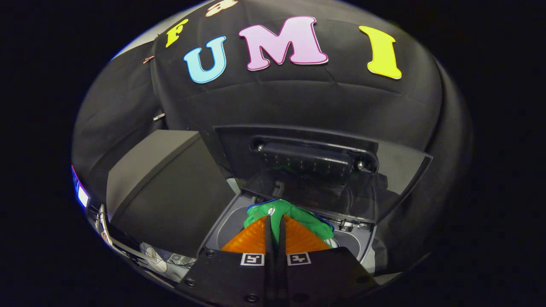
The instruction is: Put the clothes into the washing machine and then close the washing machine lid.
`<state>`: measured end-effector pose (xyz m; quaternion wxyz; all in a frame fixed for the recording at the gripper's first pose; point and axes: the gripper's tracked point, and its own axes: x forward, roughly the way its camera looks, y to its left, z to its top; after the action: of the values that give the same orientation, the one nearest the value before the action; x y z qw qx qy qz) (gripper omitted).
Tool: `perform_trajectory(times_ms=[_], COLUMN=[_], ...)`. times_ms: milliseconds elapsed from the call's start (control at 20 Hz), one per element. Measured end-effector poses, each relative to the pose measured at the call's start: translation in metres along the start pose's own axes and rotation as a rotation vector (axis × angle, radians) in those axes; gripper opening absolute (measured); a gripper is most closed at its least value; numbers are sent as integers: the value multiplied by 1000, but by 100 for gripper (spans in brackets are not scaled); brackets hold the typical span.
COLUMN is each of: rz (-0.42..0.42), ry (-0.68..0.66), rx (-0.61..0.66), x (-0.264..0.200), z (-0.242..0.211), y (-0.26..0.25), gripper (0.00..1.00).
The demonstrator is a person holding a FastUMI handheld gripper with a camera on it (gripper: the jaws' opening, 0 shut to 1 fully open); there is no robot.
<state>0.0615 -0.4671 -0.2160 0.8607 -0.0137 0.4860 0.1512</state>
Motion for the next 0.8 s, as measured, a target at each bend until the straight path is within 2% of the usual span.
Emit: perform_trajectory(times_ms=[400, 800], rz=[-95, -126], ry=[128, 198], rx=[10, -30], x=[32, 61], z=[-68, -107], y=[-21, -32], gripper=[5, 5])
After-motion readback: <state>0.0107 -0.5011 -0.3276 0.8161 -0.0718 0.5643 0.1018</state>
